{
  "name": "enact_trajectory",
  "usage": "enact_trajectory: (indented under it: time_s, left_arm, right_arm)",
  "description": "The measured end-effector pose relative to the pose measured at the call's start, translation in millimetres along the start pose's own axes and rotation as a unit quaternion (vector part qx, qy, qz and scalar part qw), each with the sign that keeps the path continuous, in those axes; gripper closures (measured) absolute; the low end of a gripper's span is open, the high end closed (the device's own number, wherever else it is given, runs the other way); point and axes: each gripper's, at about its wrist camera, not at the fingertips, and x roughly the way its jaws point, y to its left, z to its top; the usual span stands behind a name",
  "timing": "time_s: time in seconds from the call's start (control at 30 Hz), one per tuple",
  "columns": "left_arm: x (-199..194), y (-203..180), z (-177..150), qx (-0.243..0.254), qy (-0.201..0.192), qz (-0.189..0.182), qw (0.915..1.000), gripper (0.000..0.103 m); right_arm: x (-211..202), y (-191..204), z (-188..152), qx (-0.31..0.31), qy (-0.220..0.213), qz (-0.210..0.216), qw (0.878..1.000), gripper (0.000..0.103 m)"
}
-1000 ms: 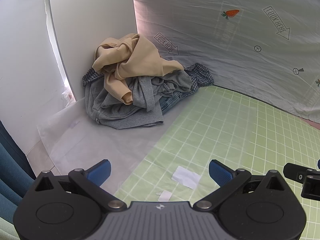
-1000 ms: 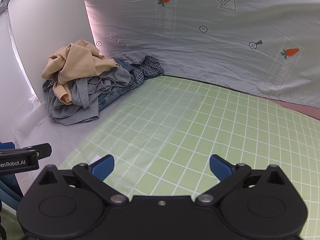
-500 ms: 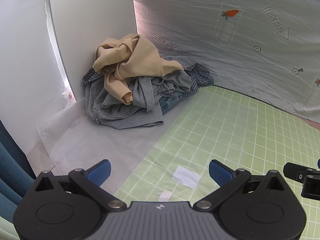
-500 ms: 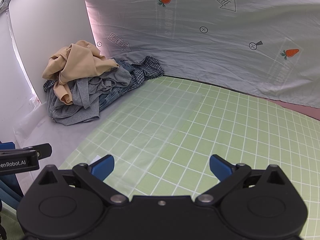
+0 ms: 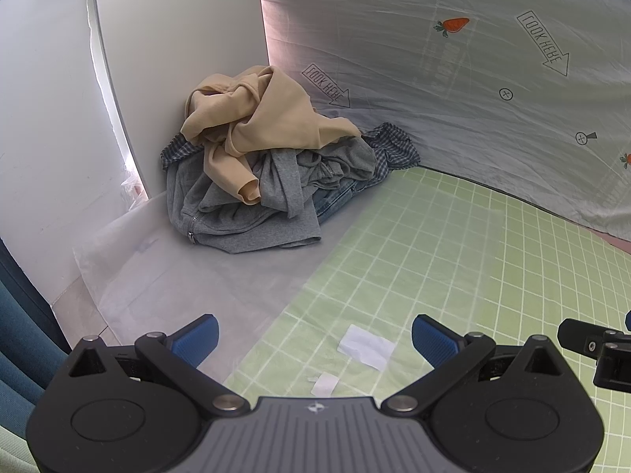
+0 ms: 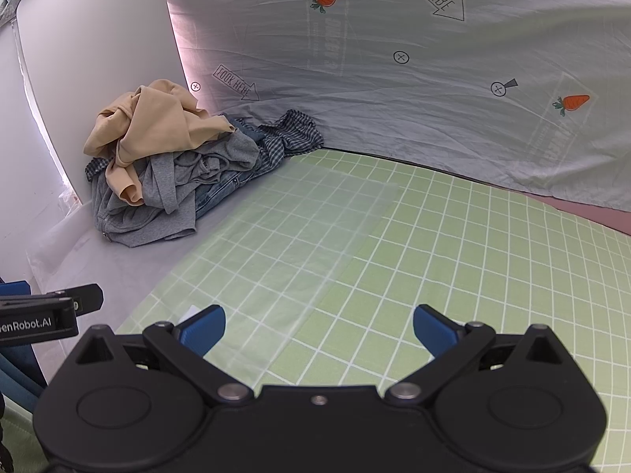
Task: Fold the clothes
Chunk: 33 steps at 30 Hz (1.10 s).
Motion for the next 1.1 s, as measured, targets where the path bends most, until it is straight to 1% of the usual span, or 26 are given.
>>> enact_trajectory:
  time_s: [0.7, 1.1]
  left_arm:
    - [4, 0, 1, 0.002, 0.008, -0.004, 1.0000, 0.000]
    - [18, 2, -4, 0.003, 0.037, -0.005, 0.9993, 0.000]
  right_arm:
    - [1, -2, 0, 0.003, 0.004, -0.001, 1.000, 0.000]
    - [16, 2, 1, 0.000, 0.027, -0.005, 1.000, 0.000]
